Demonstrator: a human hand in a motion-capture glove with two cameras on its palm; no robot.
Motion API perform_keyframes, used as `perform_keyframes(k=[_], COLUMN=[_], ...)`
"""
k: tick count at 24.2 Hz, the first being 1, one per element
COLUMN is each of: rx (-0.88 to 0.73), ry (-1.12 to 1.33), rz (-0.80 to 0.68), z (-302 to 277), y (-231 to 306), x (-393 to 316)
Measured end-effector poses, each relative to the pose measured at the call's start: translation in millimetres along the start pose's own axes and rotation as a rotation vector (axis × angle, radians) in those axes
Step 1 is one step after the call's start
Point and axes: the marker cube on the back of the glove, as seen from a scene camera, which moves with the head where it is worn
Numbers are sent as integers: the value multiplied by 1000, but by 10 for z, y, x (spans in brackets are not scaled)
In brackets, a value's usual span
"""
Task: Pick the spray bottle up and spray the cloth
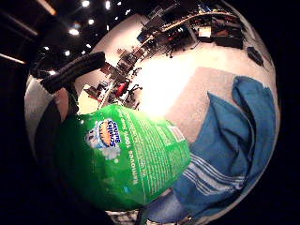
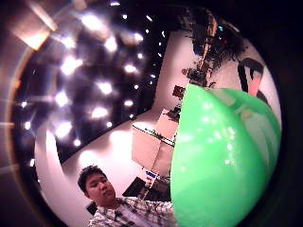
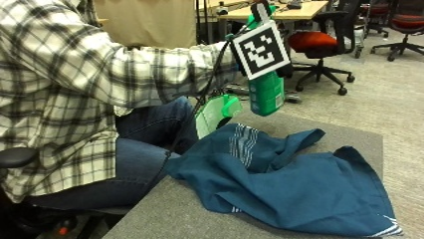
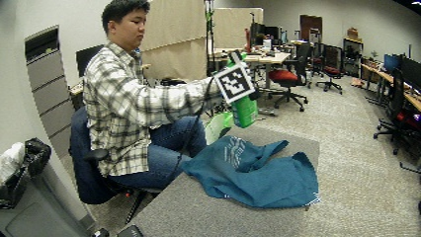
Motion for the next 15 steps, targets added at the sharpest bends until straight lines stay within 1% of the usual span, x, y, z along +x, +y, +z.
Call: perform_keyframes(k=[4, 8, 12, 15], rx=[-7, 35, 38, 16], ry=[38, 42, -18, -12], rz=[25, 55, 67, 68], z=[155, 308, 407, 459], y=[-153, -337, -429, -455], x=[397, 776, 913, 925])
